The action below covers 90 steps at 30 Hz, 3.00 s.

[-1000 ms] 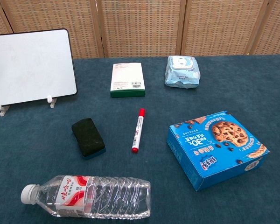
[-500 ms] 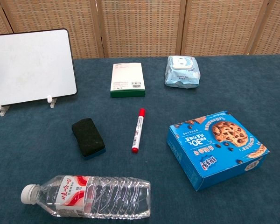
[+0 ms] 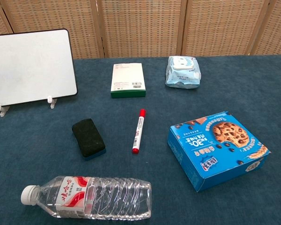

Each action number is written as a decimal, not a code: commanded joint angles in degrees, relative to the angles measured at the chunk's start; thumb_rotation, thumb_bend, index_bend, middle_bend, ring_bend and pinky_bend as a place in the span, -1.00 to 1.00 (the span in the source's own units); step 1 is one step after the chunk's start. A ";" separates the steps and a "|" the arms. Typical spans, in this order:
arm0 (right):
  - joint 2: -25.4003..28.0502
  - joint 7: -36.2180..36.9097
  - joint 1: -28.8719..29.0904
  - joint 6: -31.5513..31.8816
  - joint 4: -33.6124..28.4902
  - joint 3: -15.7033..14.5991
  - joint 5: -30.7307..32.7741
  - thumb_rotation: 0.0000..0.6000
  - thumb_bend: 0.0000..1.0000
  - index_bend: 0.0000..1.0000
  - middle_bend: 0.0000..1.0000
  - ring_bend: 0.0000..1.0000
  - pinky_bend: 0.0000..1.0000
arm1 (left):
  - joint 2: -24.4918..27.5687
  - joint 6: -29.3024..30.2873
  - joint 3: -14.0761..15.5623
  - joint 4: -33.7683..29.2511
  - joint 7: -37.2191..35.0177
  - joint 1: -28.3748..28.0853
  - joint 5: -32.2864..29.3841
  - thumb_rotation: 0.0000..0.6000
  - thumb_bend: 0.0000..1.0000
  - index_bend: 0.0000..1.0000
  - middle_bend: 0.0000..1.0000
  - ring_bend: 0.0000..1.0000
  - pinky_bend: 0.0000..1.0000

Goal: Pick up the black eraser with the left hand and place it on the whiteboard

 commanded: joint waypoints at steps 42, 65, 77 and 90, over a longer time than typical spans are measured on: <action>0.70 3.85 0.20 -0.35 0.94 0.38 0.25 1.00 -0.89 -0.94 -1.00 -1.00 -1.00 | -14.03 -27.43 1.60 21.76 -3.79 -27.90 7.28 1.00 -0.80 -0.75 -1.00 -1.00 -1.00; 0.88 5.56 0.06 0.40 1.37 0.61 -0.01 1.00 -0.89 -0.94 -1.00 -1.00 -1.00 | -14.35 -37.67 0.97 17.42 -3.29 -33.57 -1.73 1.00 -0.66 -0.51 -1.00 -1.00 -1.00; 0.77 5.68 -0.01 0.71 1.39 0.64 -0.16 1.00 -0.89 -0.94 -1.00 -1.00 -1.00 | -14.09 -38.03 1.85 17.02 -0.87 -34.06 -3.67 1.00 -0.65 -0.46 -1.00 -1.00 -1.00; 0.76 5.91 -0.11 0.96 1.43 0.75 -0.12 1.00 -0.89 -0.94 -1.00 -1.00 -1.00 | -14.92 -38.44 2.60 17.15 1.01 -34.50 -5.28 1.00 -0.63 -0.42 -1.00 -1.00 -1.00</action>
